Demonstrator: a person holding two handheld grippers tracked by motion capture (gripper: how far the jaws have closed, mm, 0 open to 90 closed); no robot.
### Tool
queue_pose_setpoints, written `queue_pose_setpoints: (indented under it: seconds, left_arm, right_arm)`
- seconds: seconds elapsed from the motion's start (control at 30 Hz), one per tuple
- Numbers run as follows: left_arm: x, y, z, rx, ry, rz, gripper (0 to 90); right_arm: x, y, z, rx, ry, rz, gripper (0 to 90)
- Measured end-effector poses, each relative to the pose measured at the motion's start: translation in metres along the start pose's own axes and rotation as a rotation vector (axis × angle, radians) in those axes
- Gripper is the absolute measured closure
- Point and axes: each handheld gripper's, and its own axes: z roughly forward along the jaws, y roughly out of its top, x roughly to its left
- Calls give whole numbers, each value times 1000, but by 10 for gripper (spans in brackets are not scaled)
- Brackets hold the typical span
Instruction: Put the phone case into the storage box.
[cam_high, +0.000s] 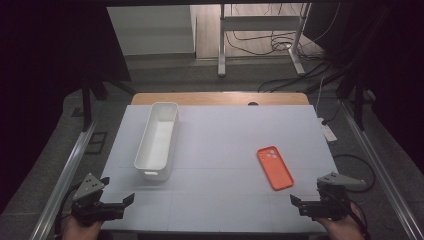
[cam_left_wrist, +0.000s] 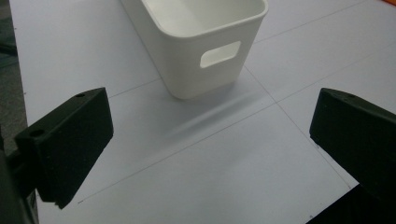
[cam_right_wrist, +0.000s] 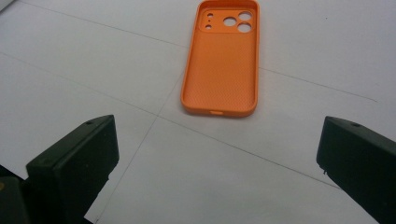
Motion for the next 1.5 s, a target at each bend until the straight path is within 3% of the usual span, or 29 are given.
queue_pose_setpoints:
  seconds: [0.93,1.23,1.5]
  left_arm:
    - [0,0,0,1,-5,7,0]
    - [0,0,0,-2,-8,11,2]
    - [-1,0,0,-1,-8,20,2]
  right_arm:
    - [2,2,3,33,0,-15,0]
    - [-1,6,8,11,-13,-7,0]
    - [0,10,12,4,-20,-31,0]
